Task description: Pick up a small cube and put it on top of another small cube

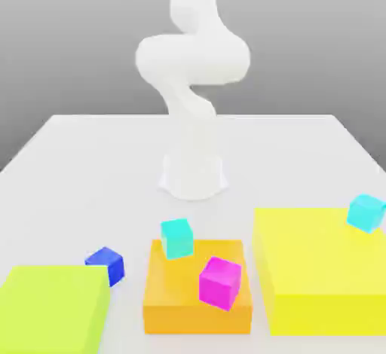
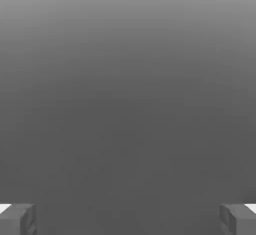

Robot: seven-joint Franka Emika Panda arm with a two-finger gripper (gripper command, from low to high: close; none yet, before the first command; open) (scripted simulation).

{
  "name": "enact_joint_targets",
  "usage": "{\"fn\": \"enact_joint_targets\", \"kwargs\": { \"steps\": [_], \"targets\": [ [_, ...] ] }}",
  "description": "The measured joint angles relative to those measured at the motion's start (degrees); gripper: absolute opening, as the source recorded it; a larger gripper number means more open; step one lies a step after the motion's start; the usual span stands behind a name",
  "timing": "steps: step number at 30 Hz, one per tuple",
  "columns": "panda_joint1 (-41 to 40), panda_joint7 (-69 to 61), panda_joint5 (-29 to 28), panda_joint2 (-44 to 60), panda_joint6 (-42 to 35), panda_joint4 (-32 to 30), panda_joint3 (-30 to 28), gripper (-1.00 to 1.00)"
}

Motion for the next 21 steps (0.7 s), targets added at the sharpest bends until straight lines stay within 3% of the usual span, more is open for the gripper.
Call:
{"fn": "enact_joint_targets", "kwargs": {
  "steps": [14, 21],
  "targets": [
    [-10.48, 7.25, -1.6, 29.97, 19.76, -18.39, -6.42, 0.0],
    [-14.67, 6.7, 2.76, 44.63, 29.69, -25.74, -8.56, 0.0]
  ]
}}
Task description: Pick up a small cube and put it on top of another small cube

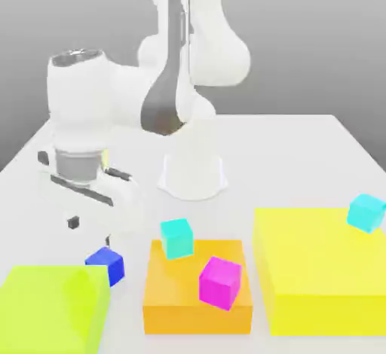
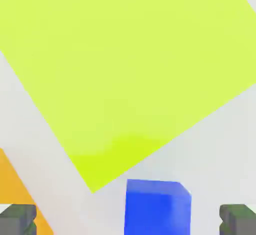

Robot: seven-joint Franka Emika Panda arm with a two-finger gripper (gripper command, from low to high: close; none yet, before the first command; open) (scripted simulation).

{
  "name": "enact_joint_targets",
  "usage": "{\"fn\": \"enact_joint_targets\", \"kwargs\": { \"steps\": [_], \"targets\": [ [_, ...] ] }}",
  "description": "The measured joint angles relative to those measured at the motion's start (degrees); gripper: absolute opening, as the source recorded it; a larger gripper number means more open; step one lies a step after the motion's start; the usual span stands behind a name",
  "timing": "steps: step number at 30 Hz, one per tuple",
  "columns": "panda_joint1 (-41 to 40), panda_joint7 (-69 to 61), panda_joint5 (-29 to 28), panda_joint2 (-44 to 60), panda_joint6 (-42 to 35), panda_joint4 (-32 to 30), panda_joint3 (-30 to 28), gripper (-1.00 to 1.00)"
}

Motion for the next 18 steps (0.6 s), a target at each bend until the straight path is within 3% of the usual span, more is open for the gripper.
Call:
{"fn": "enact_joint_targets", "kwargs": {
  "steps": [5, 6, 13, 18],
  "targets": [
    [-4.1, -3.66, 5.1, 10.4, 8.27, 1.43, 5.2, 0.0],
    [-5.06, -4.05, 5.57, 12.35, 9.87, 1.79, 6.27, -1.0],
    [-5.42, -3.92, 5.43, 12.78, 10.24, 1.86, 6.63, -1.0],
    [-3.49, -0.66, 1.07, 3.88, 3.06, 0.15, 3.62, -1.0]
  ]
}}
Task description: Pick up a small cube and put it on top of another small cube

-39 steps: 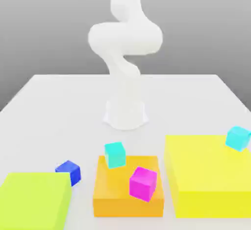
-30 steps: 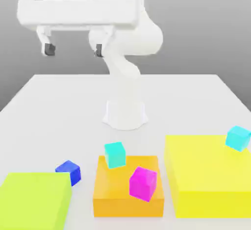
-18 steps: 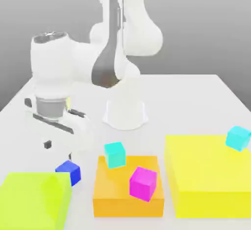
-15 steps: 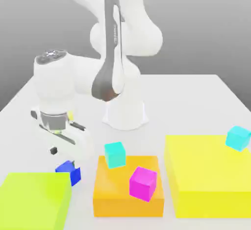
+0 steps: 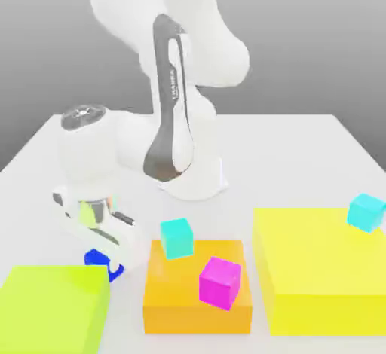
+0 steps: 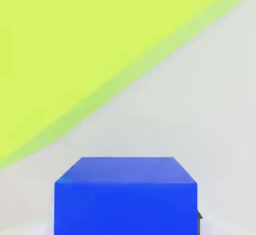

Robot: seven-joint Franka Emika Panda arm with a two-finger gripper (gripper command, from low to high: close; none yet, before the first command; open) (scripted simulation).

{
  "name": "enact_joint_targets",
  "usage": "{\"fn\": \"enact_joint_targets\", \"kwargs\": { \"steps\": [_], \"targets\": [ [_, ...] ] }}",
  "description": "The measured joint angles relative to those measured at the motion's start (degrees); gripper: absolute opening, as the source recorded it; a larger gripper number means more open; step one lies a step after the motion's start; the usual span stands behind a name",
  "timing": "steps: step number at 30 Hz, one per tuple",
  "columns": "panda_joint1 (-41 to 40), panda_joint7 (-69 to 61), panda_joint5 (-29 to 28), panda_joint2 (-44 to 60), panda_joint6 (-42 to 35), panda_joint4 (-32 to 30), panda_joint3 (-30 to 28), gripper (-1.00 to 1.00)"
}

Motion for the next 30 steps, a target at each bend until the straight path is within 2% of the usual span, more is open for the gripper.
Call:
{"fn": "enact_joint_targets", "kwargs": {
  "steps": [3, 6, 10, 14, 22, 24, 27, 28, 30],
  "targets": [
    [-0.28, 1.15, -3.21, -5.0, -4.01, 0.79, -0.57, -1.0],
    [0.2, -2.12, -3.59, -8.08, -8.24, 3.85, 4.47, -1.0],
    [12.85, -7.88, -2.7, -11.9, -14.37, 8.0, 11.13, -1.0],
    [20.61, -13.77, -1.85, -15.61, -20.65, 12.26, 16.75, -1.0],
    [37.33, -23.42, 2.83, -20.82, -31.07, 15.1, 29.15, -1.0],
    [40.47, -23.84, 4.02, -19.3, -30.75, 13.4, 31.98, -1.0],
    [40.71, -21.97, 1.73, -14.16, -24.91, 11.51, 33.58, -1.0],
    [40.69, -21.22, 0.76, -12.42, -22.83, 10.97, 33.76, 1.0],
    [40.69, -21.22, 0.77, -12.42, -22.83, 10.97, 33.76, 1.0]
  ]
}}
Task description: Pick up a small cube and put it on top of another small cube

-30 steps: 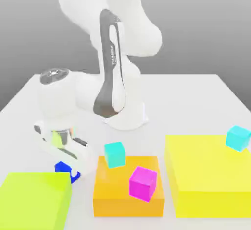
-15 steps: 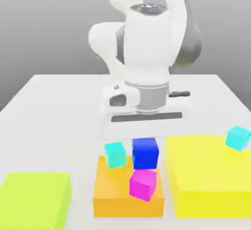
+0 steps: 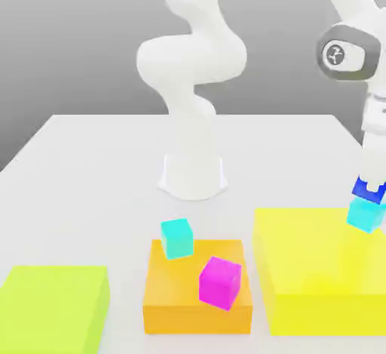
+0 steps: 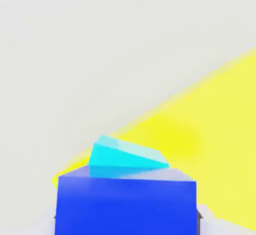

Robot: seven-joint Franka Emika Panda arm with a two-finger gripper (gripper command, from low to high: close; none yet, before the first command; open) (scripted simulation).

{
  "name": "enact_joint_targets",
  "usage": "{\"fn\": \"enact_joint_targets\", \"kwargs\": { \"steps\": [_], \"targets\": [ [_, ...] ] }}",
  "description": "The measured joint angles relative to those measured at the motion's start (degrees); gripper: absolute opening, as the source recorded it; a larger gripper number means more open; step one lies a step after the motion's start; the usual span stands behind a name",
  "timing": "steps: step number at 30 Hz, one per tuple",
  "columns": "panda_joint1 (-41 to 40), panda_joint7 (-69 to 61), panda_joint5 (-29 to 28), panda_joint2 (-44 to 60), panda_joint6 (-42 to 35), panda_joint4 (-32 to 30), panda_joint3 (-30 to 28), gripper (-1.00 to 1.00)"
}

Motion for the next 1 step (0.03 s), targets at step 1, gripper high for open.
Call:
{"fn": "enact_joint_targets", "kwargs": {
  "steps": [1],
  "targets": [
    [0.0, 0.0, 0.0, 0.0, 0.0, 0.0, 0.0, 1.0]
  ]
}}
